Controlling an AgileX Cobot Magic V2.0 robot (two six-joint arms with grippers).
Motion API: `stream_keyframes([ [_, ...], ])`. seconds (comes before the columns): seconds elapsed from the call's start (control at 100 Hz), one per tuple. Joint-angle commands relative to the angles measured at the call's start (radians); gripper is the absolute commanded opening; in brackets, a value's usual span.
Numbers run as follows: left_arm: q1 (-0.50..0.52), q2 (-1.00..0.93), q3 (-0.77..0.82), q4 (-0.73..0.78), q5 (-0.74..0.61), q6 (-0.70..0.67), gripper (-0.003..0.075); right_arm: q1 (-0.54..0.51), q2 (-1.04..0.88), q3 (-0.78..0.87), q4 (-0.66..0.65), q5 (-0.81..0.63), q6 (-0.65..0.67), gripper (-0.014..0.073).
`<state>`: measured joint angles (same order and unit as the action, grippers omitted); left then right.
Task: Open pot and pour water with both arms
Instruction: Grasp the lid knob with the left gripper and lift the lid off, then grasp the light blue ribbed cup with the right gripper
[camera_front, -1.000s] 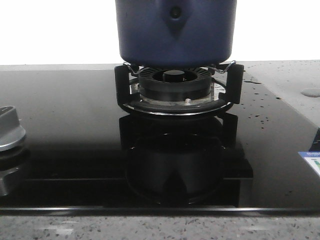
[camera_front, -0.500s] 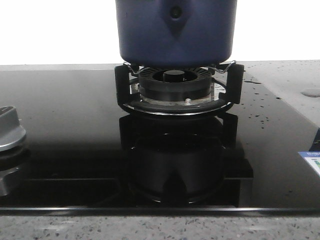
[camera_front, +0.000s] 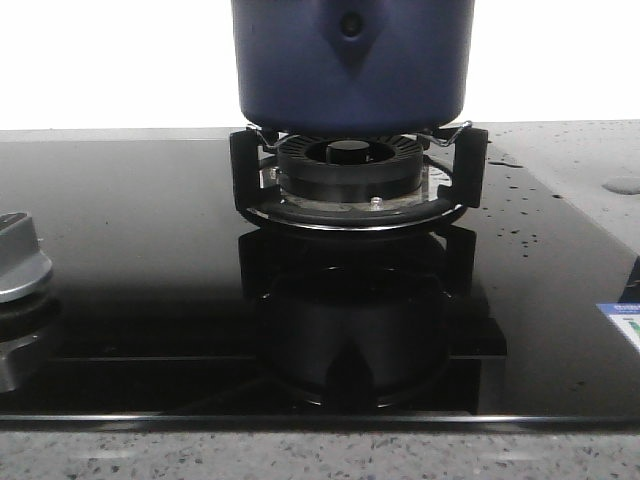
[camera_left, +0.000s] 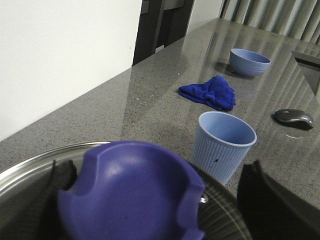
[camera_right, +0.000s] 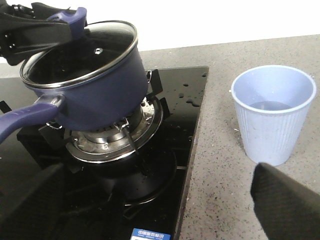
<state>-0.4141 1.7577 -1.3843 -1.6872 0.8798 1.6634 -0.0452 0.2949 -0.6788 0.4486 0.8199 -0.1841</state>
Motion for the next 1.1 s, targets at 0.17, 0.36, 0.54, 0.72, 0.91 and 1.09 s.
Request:
stream_keyframes([
  [0.17,-0.012,-0.046,-0.033,-0.062,0.002,0.007,0.0419,-0.003,0.009,-0.033,0.011,-0.099,-0.015,0.0657],
  [0.36,-0.010,-0.046,-0.033,-0.070,0.004,0.007,0.0235,-0.003,0.009,-0.033,0.011,-0.099,-0.015,0.0657],
  [0.54,-0.008,-0.064,-0.073,-0.080,0.025,0.007,0.0221,-0.003,0.009,-0.033,-0.029,-0.109,-0.015,0.0657],
  [0.72,-0.008,-0.135,-0.130,-0.080,0.023,0.007,0.0221,-0.003,0.009,-0.033,-0.187,-0.213,-0.015,0.0657],
  [0.91,-0.008,-0.235,-0.133,-0.055,-0.007,-0.008,0.0221,-0.003,0.015,-0.014,-0.393,-0.367,0.012,0.0657],
  [1.09,-0.008,-0.308,-0.133,-0.003,-0.011,-0.066,0.0221,-0.003,0.046,0.108,-0.396,-0.519,0.012,0.0657],
])
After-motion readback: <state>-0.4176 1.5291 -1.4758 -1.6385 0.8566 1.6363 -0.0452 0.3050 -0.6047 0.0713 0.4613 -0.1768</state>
